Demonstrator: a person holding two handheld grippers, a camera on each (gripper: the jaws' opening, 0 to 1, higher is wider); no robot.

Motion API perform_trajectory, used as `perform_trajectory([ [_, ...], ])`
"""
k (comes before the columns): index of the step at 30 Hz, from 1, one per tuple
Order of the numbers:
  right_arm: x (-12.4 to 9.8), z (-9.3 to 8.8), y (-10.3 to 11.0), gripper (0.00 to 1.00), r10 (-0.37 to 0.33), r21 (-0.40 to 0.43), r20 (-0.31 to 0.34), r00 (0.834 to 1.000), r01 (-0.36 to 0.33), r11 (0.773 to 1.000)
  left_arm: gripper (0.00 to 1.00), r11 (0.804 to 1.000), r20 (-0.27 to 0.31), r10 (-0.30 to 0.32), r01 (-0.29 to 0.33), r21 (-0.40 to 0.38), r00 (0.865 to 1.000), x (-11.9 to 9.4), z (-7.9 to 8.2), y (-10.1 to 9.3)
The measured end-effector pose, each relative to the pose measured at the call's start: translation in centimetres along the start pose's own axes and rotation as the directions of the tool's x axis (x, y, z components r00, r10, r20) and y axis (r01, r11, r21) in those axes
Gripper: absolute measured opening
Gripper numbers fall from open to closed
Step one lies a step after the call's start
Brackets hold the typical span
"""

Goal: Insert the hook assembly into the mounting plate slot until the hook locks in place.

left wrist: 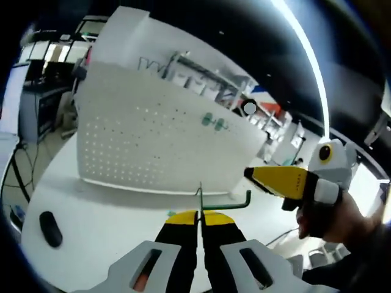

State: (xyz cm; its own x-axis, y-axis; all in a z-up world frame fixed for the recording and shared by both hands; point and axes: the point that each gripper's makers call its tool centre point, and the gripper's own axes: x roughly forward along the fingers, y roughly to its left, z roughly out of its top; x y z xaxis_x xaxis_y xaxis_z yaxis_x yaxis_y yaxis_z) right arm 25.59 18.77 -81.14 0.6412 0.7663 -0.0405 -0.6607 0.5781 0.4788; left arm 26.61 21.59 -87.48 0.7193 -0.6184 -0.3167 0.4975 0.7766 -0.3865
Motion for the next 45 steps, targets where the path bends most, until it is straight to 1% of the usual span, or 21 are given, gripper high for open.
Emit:
perform_trajectory([
  [2,-0.2,0.0,-0.2,0.07,0.006,0.024,-0.006,1.000,-0.006,1.000,0.01,1.000,0.006,0.016,-0.016,0.024,1.000,-0.1,0.2,0.2],
  [4,-0.3,-0.3,-0.3,0.07,0.008,0.037,-0.018,1.000,-0.007,0.999,0.01,0.999,0.011,0.011,-0.011,0.040,1.000,0.0,0.4,-0.1],
  [6,-0.2,-0.8,-0.1,0.07,0.013,0.044,-0.027,1.000,-0.012,0.999,0.01,0.997,0.021,0.017,-0.018,0.077,1.000,0.1,0.6,-0.3],
  [7,-0.2,-1.0,0.0,0.07,0.018,0.051,-0.032,0.999,-0.016,0.999,0.01,0.994,0.013,0.014,-0.015,0.107,1.000,0.3,0.5,-0.6],
  [9,-0.1,-1.4,0.4,0.08,0.029,0.058,-0.039,0.999,-0.027,0.998,0.01,0.992,0.014,0.010,-0.011,0.129,1.000,0.4,0.5,-1.0],
  [12,0.2,-2.1,0.8,0.08,0.040,0.069,-0.052,0.998,-0.036,0.997,0.01,0.990,0.016,-0.001,-0.001,0.141,1.000,0.5,0.5,-1.5],
  [14,0.3,-2.4,0.9,0.08,0.044,0.073,-0.056,0.997,-0.040,0.997,0.01,0.989,0.027,-0.011,0.007,0.146,1.000,0.6,0.6,-1.8],
  [16,0.3,-2.5,0.9,0.08,0.045,0.077,-0.061,0.997,-0.041,0.996,0.01,0.988,0.026,-0.019,0.015,0.154,0.999,0.6,0.6,-2.1],
  [19,0.4,-2.7,0.9,0.08,0.049,0.078,-0.069,0.996,-0.043,0.996,0.01,0.982,0.040,-0.021,0.013,0.187,0.999,0.6,0.8,-2.3],
  [20,0.4,-2.7,0.9,0.08,0.049,0.076,-0.071,0.996,-0.043,0.996,0.01,0.980,0.055,-0.023,0.012,0.198,0.998,0.6,1.1,-2.4],
  [26,0.4,-2.3,0.7,0.08,0.044,0.098,-0.054,0.998,-0.038,0.994,0.01,0.972,0.062,-0.019,0.004,0.233,0.998,0.6,1.5,-2.4],
  [28,0.5,-2.2,0.6,0.06,0.039,0.091,-0.049,0.998,-0.035,0.995,0.01,0.970,0.056,-0.017,0.003,0.245,0.998,0.7,1.5,-2.5],
  [30,0.5,-2.3,0.5,0.03,0.040,0.082,-0.045,0.998,-0.036,0.996,0.01,0.961,0.044,-0.007,-0.005,0.277,0.999,0.8,1.3,-2.5],
  [32,0.5,-2.4,0.5,0.02,0.041,0.080,-0.039,0.998,-0.038,0.996,0.01,0.952,0.038,0.005,-0.016,0.304,0.999,0.7,1.3,-2.5],
  [35,0.5,-2.4,0.4,0.01,0.042,0.102,-0.034,0.999,-0.038,0.994,0.01,0.956,0.021,0.017,-0.022,0.292,1.000,0.7,1.3,-2.3],
  [37,0.5,-2.4,0.5,0.01,0.035,0.090,-0.034,0.999,-0.032,0.995,0.01,0.950,0.013,0.026,-0.029,0.311,1.000,0.7,1.2,-2.3],
  [39,0.5,-2.2,0.6,0.00,0.022,0.077,-0.012,1.000,-0.021,0.997,0.02,0.951,0.020,0.019,-0.024,0.307,1.000,0.7,1.4,-2.4],
  [41,0.5,-2.3,0.5,0.00,0.020,0.083,-0.019,1.000,-0.018,0.996,0.02,0.946,0.004,0.022,-0.022,0.325,1.000,0.7,1.2,-2.3],
  [43,0.6,-2.6,0.2,0.00,0.013,0.124,-0.026,1.000,-0.010,0.992,0.03,0.934,0.010,0.023,-0.025,0.357,1.000,1.0,1.0,-2.2],
  [44,0.6,-2.7,0.0,0.00,0.011,0.125,-0.028,1.000,-0.007,0.992,0.03,0.928,0.010,0.027,-0.029,0.372,1.000,1.0,0.7,-2.2],
  [45,0.6,-2.9,0.0,0.00,0.011,0.126,-0.036,0.999,-0.007,0.992,0.03,0.926,0.005,0.031,-0.031,0.377,0.999,1.0,0.6,-2.2],
])
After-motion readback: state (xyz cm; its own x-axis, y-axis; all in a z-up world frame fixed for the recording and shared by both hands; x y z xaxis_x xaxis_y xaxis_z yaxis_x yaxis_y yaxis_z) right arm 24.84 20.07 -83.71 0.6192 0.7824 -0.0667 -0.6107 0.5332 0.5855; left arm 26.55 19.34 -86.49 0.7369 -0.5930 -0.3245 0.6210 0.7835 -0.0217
